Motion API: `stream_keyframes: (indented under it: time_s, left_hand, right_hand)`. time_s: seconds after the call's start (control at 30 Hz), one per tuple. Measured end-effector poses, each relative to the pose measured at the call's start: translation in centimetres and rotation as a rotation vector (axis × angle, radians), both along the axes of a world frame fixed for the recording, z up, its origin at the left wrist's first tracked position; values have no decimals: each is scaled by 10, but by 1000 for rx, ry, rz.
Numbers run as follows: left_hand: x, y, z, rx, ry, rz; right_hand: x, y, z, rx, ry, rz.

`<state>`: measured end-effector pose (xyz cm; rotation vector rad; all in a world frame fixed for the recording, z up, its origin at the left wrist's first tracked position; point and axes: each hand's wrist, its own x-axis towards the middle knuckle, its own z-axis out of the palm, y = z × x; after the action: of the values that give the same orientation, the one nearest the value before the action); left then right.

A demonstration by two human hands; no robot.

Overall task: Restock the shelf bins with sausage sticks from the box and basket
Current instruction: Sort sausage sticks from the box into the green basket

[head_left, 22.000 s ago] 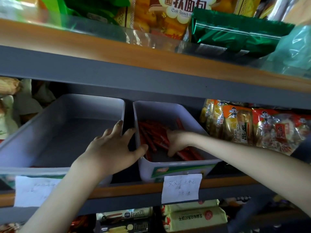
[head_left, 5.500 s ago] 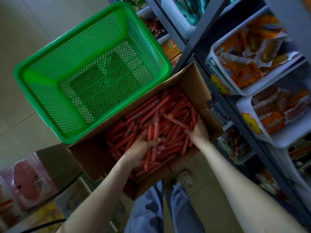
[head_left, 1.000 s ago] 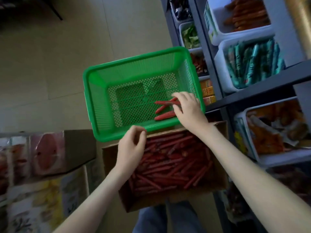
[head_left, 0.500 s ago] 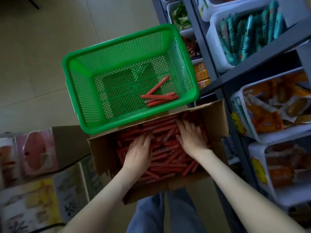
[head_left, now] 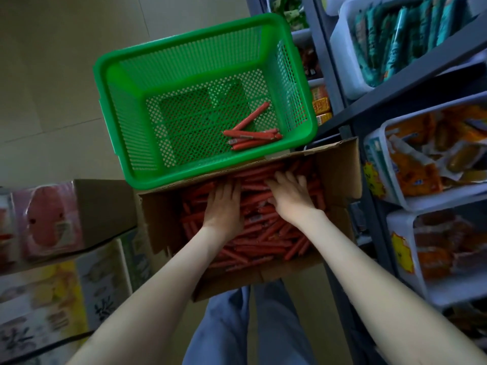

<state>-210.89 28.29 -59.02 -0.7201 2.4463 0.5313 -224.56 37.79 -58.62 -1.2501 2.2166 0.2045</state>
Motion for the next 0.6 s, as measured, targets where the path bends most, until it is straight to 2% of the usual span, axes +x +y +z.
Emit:
stream_keyframes:
  time_s: [0.13,0.23,0.4,0.5,0.6]
  left_hand:
    - [-9,0,-4,-25,-81,-44]
    - [-6,7,-6,-4,-46,-74]
    - [11,17,9,176,41,101]
    - [32,15,15,213,62,210]
    - [50,12,21,207,136,302]
  right_hand:
    - [11,6,-2,6,14,46]
    - [14,19,1,-116,-37,108]
    - [12,35,13,-251,-172,-50]
    - [5,31,9,-193,-167,-127]
    - [1,18,-8,-127,-155,-116]
